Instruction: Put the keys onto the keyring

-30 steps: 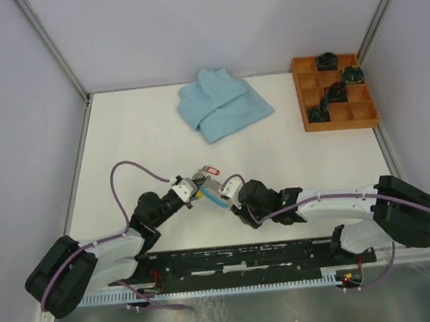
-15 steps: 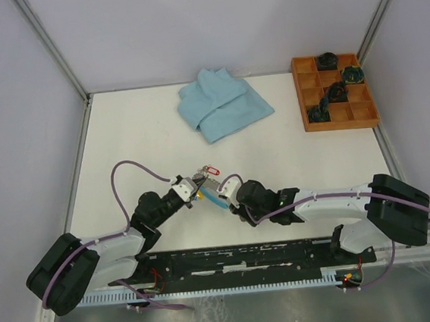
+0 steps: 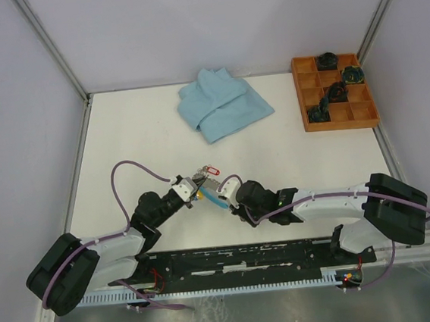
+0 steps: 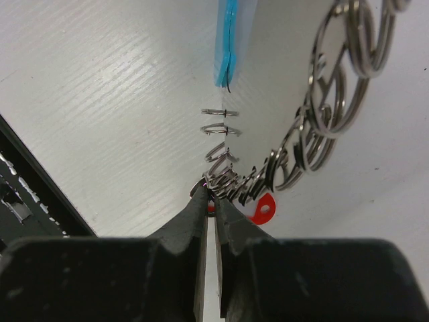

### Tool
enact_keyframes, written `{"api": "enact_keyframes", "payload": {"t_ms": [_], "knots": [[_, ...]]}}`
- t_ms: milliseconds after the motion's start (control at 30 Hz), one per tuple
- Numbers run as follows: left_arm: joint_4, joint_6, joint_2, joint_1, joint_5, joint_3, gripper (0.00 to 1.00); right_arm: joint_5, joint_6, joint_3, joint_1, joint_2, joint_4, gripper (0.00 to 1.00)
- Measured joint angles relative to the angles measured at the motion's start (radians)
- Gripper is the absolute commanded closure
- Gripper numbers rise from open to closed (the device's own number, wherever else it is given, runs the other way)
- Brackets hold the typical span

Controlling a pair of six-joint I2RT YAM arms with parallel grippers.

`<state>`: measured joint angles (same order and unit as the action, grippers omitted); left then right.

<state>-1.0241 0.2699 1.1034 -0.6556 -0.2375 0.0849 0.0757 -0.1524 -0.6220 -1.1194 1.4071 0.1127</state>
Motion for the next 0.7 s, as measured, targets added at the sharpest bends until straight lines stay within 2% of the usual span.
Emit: {"api": "enact_keyframes", "payload": {"t_ms": [267, 367, 533, 700], "knots": [[0.0, 0.0, 0.0, 0.0, 0.0, 0.0, 0.97, -0.018, 0.0, 0.0, 0.0, 0.003, -0.003, 0.85], [0.0, 0.0, 0.0, 0.0, 0.0, 0.0, 0.97, -0.021, 0.0, 0.0, 0.0, 0.013, -0.01, 0.87], [0.0, 0.0, -0.001, 0.0, -0.002, 0.0, 0.97, -0.023, 0.0, 0.0, 0.0, 0.019, -0.016, 0.99], [-0.001, -0.001, -0.001, 0.0, -0.012, 0.0, 0.97, -0.01, 0.001, 0.01, 0.0, -0.009, -0.007, 0.99]]}}
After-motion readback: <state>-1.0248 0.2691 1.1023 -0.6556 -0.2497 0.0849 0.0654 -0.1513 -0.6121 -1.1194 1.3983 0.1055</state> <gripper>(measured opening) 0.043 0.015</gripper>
